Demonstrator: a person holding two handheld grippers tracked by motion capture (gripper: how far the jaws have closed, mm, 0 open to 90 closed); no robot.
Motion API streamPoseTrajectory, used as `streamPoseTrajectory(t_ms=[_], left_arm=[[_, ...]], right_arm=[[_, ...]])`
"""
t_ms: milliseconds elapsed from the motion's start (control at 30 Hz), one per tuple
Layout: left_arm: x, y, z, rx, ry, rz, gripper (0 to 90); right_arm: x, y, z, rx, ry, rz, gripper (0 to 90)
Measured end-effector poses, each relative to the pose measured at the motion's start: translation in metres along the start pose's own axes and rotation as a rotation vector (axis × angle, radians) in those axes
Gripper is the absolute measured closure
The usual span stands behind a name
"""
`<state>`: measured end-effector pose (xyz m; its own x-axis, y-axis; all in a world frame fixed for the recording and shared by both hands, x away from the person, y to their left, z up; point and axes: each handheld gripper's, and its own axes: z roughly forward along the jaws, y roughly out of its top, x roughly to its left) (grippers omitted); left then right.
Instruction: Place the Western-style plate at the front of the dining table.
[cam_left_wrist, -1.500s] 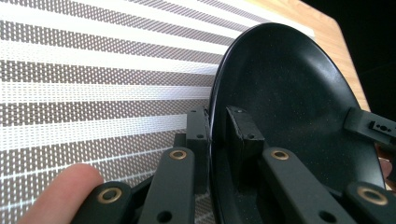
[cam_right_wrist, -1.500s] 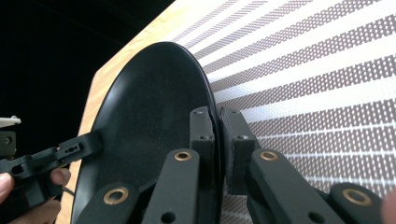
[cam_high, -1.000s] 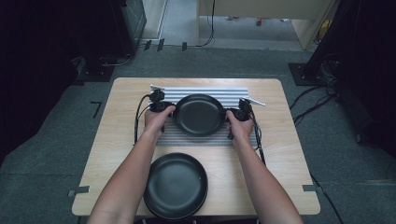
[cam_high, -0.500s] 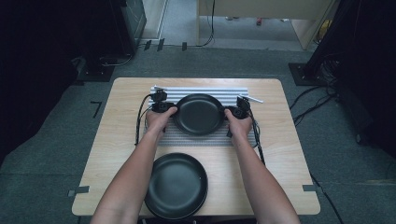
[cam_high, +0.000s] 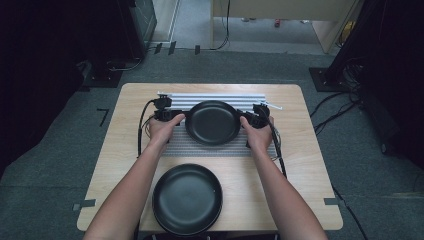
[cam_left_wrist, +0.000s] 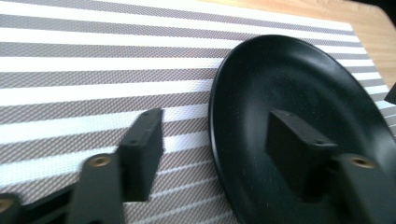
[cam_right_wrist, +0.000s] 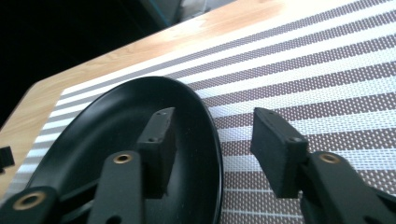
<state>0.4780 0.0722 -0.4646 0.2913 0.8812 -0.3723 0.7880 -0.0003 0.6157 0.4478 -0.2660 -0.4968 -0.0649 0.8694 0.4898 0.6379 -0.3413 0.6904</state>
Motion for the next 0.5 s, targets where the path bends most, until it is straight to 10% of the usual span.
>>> streamPoseTrajectory(t_ms=[133, 400, 500], left_arm=[[0.005, -0.005, -0.017, -0.013, 0.009, 0.012, 16.5], [-0.002, -0.019, -0.043, -0.056, -0.015, 0.056, 9.1], [-0.006, -0.025, -0.053, -0.059, -0.090, 0.069, 6.9]], right_arm=[[-0.007, -0.001, -0.011, 0.000, 0.012, -0.071, 43.5], [-0.007, -0.003, -0.040, 0.018, -0.085, -0.138, 29.2], [-0.006, -0.007, -0.053, -0.001, -0.058, -0.164, 29.0]])
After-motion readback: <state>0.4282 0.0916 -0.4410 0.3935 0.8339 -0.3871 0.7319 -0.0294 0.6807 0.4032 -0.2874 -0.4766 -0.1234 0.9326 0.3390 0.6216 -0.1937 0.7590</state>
